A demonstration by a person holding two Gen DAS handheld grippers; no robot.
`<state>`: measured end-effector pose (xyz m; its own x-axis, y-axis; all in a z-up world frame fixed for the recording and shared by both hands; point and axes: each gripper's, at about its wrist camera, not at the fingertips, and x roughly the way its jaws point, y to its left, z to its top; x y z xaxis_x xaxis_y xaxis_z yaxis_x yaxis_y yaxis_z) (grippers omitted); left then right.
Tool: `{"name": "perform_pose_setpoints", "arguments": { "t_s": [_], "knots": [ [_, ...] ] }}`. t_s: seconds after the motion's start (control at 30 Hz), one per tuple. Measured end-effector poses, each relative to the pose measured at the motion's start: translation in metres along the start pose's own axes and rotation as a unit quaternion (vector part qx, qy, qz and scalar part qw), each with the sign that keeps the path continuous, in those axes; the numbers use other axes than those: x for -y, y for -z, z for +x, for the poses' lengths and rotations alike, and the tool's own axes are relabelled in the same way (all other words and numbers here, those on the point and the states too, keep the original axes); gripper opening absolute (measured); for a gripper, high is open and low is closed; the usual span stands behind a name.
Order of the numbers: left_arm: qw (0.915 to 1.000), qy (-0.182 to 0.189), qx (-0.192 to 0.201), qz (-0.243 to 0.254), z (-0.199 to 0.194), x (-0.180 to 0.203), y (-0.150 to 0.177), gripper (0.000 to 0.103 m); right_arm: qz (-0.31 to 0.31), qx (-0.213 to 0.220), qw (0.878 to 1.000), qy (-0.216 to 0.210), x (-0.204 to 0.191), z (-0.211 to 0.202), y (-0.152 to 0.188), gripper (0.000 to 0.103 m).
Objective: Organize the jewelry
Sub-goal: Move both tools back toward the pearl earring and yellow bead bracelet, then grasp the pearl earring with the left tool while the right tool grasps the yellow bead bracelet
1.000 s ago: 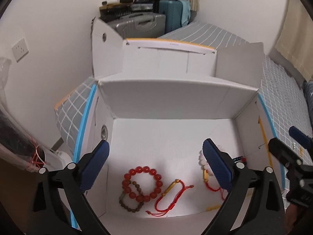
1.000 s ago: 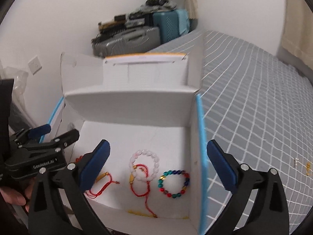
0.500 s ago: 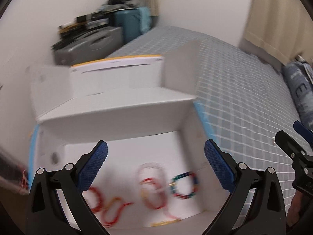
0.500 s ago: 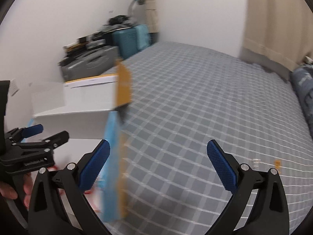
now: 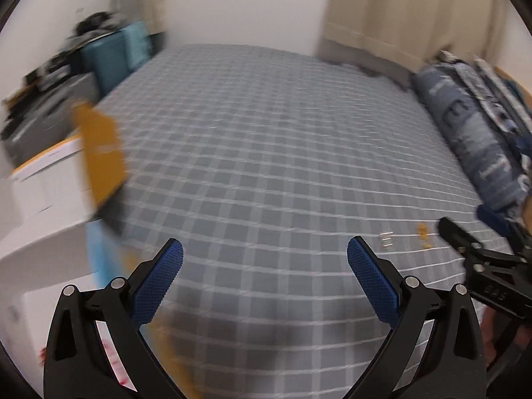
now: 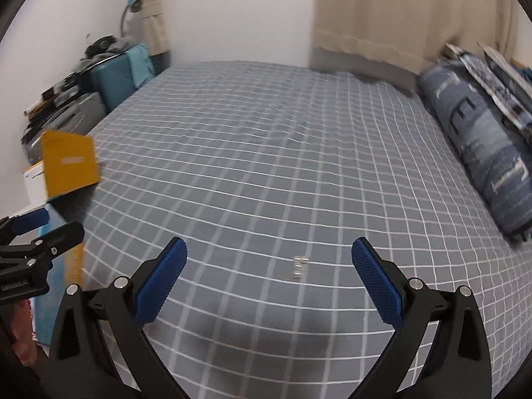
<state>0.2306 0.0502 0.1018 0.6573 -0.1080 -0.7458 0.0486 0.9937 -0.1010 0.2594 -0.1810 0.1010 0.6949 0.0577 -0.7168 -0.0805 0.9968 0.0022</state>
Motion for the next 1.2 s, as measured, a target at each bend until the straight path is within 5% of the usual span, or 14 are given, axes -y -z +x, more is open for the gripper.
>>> {"name": "perform_pose_setpoints", "arguments": {
  "t_s": [0.27,0.63,1.07,1.2],
  "knots": [
    [0.9978,0.033,-0.038,0.045,0.086,0.081,0.002,0.097,0.023,-0.036,0.999,0.026,0.08,0.056,0.015,0.095],
    [0.9935,0.018,-0.069,0.09,0.181,0.154,0.019,0.097,0.06,-0.071,0.995,0.038,0.151,0.123,0.046,0.09],
    [0.9915,0.012,-0.077,0.104,0.224,0.168,0.036,0.096,0.071,-0.119,0.99,0.032,0.161,0.17,0.069,0.07],
    [0.9908,0.015,-0.072,0.114,0.224,0.173,0.037,0.085,0.064,-0.117,0.99,0.039,0.157,0.175,0.073,0.062]
  ]
}}
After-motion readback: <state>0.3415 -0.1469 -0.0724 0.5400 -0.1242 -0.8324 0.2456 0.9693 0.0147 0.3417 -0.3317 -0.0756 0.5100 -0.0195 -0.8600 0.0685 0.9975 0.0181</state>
